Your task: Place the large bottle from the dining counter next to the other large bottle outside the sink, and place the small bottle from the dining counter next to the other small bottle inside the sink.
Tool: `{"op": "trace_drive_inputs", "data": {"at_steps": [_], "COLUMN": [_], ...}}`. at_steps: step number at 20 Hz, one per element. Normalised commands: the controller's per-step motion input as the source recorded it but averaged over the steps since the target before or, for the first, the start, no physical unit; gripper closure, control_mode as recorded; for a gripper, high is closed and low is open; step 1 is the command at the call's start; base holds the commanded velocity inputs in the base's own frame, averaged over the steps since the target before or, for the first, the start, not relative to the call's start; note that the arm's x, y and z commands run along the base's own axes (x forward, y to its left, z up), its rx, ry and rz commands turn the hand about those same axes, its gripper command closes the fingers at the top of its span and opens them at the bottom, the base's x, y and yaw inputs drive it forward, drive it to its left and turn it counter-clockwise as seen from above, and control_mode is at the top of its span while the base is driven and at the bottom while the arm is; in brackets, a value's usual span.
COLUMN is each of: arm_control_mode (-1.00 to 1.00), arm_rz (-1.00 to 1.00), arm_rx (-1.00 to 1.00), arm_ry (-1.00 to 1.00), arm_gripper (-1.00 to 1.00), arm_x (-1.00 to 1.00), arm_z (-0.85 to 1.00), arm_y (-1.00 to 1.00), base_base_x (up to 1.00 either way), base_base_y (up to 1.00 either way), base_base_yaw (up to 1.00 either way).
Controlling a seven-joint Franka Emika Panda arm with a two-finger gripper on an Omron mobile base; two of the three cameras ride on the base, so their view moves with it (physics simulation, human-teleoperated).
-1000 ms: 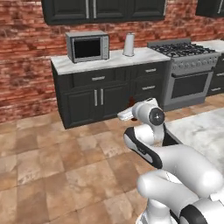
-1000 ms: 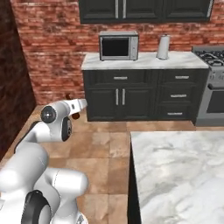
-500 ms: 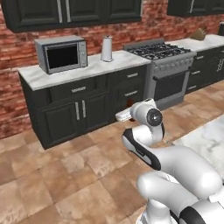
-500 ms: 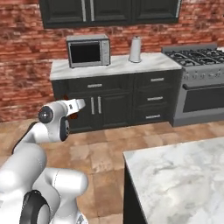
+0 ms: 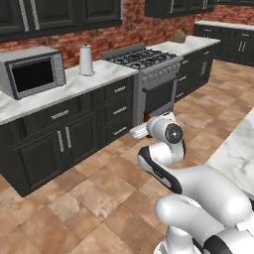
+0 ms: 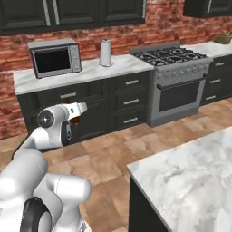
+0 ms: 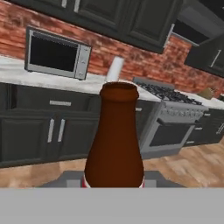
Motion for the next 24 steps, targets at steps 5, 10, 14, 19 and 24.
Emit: {"op": "trace_drive_inputs", "data": {"at_steps": [5, 10, 14, 19, 24], "arm_control_mode": [1.0, 1.0, 1.0, 1.0, 1.0], "arm_rz": [0.0, 0.0, 0.0, 0.0, 0.0], "arm_rx": [0.0, 0.0, 0.0, 0.0, 0.0], "arm_ry": [0.0, 0.0, 0.0, 0.0, 0.0], "arm_gripper": [1.0, 1.0, 1.0, 1.0, 1.0], "arm_x": [0.0, 0.0, 0.0, 0.0, 0.0], "arm_z": [0.0, 0.0, 0.0, 0.0, 0.0], "arm_y": [0.0, 0.0, 0.0, 0.0, 0.0], "base_base_x": [0.32, 0.61, 0.65, 0.61, 0.84], "base_base_y": [0.51, 0.43, 0.5, 0.45, 0.21], "base_base_yaw": [-0.45, -0.38, -0.37, -0.4, -0.37]}}
